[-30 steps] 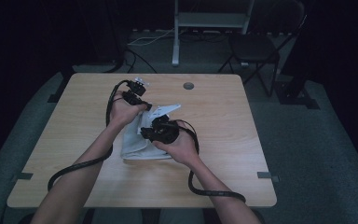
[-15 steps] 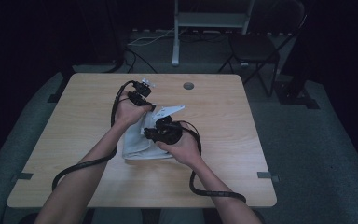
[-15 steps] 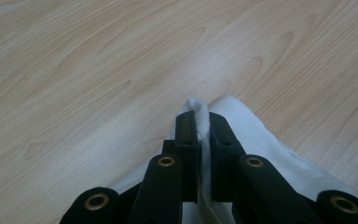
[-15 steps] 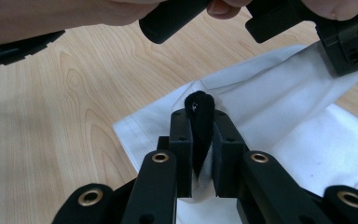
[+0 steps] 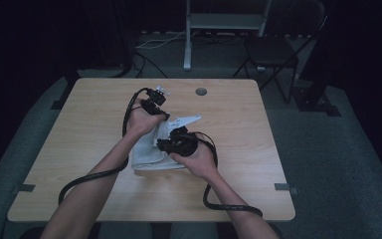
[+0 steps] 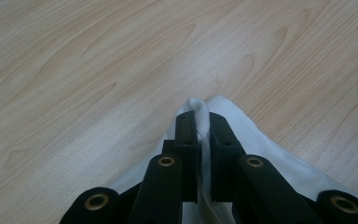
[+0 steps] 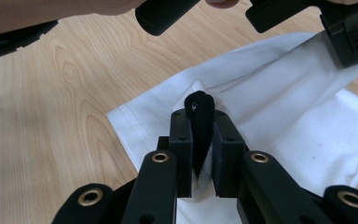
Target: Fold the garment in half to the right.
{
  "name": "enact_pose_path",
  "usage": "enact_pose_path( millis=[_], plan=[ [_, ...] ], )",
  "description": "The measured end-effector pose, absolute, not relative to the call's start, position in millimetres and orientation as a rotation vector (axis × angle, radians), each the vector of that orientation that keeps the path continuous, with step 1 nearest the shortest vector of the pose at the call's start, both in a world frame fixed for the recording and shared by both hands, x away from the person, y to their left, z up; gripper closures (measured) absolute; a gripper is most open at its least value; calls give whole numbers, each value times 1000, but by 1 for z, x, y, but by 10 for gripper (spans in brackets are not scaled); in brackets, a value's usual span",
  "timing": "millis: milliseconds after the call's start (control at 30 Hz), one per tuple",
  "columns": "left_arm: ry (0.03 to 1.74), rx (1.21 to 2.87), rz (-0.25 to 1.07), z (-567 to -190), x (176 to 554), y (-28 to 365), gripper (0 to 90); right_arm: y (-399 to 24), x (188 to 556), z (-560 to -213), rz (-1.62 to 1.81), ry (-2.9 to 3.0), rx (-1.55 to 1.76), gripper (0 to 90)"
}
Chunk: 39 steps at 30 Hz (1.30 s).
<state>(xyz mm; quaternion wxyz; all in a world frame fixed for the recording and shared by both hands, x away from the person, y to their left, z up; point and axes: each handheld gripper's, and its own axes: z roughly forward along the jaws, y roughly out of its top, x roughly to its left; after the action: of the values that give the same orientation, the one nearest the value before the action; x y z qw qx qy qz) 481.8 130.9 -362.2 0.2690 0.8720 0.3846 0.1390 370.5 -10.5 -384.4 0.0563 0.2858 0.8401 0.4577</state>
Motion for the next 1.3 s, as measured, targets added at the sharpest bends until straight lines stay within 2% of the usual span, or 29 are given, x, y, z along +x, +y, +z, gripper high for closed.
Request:
enact_pose_path(
  millis=[1300],
  plan=[
    [998,2405,408,-375,480,111,842,-18,369,-402,1419,2528,943,810]
  ],
)
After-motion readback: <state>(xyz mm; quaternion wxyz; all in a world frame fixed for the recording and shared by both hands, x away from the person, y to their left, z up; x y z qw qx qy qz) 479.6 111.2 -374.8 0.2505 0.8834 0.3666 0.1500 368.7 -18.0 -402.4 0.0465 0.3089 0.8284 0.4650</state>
